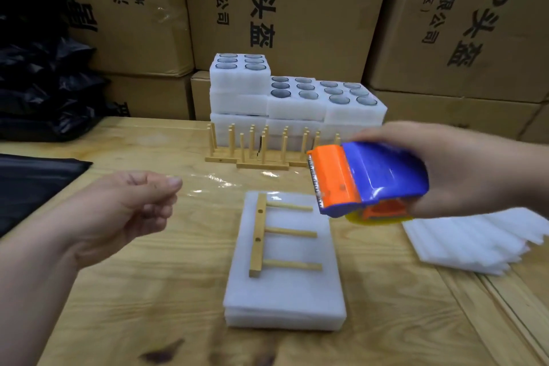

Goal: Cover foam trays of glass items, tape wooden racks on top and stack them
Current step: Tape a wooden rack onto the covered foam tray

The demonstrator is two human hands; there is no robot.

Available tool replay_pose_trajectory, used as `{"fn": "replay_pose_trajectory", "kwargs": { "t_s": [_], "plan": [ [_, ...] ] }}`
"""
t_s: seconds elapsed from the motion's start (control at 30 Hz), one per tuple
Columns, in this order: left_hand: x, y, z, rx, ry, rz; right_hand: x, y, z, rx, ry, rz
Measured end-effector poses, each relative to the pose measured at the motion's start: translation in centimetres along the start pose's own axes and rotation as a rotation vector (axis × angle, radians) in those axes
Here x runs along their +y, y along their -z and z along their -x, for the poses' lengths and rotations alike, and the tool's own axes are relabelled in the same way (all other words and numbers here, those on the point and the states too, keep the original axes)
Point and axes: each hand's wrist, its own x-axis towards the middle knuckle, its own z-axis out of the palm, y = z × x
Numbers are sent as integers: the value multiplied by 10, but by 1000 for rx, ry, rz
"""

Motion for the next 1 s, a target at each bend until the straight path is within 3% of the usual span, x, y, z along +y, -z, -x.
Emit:
{"fn": "replay_pose_trajectory", "kwargs": {
  "t_s": [0.1, 0.3, 0.4, 0.5, 0.63, 1.0],
  "plan": [
    [-15, 0, -3, -35, 97, 38, 2, -14, -2, -49, -5, -17],
    [-49, -16, -21, 56, 288, 232, 5, -20, -13, -120, 12, 55],
    [-69, -32, -29, 98, 378, 194, 9, -22, -17, -174, -14, 113],
    [-93, -53, -33, 188, 339, -38, 15, -27, -17, -237, -36, 162],
    [-113, -77, -33, 346, 135, -532, 21, -36, -15, -287, -62, 165],
    [-125, -83, -26, 361, -5, -1144, 31, -51, -12, -291, -66, 175]
  ]
}}
